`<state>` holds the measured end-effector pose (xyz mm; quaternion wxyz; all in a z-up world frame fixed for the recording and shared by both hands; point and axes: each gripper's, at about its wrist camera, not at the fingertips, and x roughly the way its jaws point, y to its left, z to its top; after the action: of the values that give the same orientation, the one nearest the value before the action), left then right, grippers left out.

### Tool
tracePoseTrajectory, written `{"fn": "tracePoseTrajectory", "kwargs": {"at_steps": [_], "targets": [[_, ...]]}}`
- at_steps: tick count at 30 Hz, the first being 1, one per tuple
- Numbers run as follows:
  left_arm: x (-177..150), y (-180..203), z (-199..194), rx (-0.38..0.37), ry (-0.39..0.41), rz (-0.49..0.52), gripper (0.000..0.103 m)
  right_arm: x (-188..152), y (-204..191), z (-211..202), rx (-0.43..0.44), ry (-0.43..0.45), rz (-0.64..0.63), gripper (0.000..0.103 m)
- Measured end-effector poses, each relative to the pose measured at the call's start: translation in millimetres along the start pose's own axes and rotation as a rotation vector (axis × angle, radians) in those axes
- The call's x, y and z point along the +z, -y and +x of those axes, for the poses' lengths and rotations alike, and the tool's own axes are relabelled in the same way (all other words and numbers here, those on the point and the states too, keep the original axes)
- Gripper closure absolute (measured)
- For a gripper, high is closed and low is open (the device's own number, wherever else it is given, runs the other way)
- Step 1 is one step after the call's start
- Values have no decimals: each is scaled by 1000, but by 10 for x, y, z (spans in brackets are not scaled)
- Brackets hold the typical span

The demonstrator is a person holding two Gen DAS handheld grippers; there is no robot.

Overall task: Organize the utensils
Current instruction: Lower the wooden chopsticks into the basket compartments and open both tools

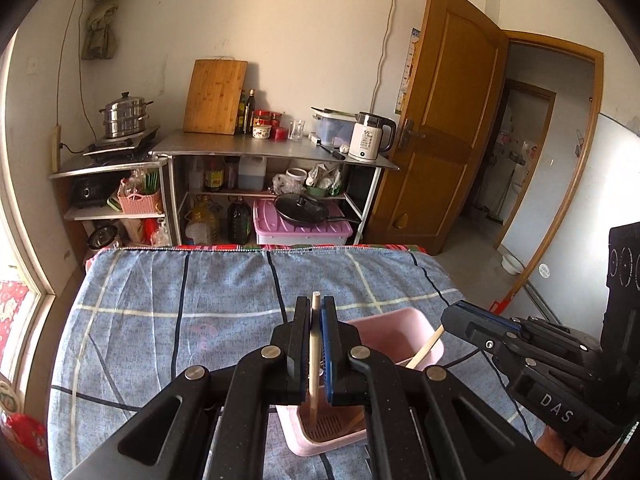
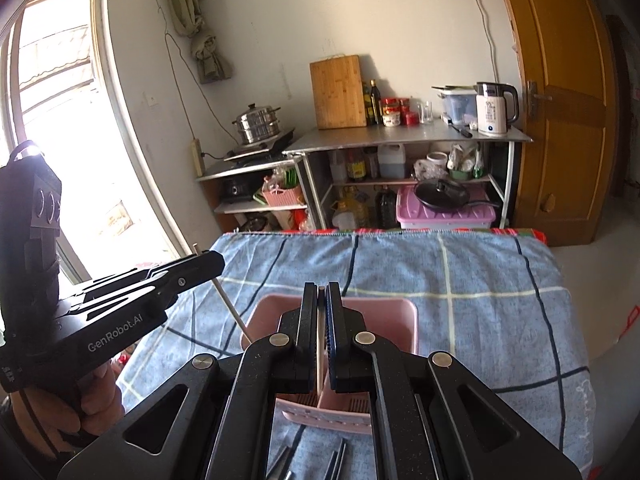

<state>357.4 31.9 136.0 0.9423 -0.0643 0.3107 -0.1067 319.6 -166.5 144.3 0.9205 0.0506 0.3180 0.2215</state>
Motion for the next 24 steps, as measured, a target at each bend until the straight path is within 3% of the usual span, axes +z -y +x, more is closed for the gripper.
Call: {"fn": "tracePoseTrajectory", "kwargs": {"at_steps": [5, 8, 10, 17, 24], "targets": [[-41, -52, -24, 9, 7, -13, 96, -55, 51, 31, 5, -21, 11, 99], [-43, -67, -136, 13, 31, -17, 87, -36, 61, -31, 3, -7, 9, 98], [-40, -67, -222, 12, 45, -19, 80, -31, 58, -101, 1, 7, 7, 92], [-152, -49, -566, 22, 78, -22, 78, -69, 78, -379, 8, 46, 22, 91], [-457, 4, -950, 30, 106, -16, 78, -318, 110, -747, 2, 68, 22, 91]]}}
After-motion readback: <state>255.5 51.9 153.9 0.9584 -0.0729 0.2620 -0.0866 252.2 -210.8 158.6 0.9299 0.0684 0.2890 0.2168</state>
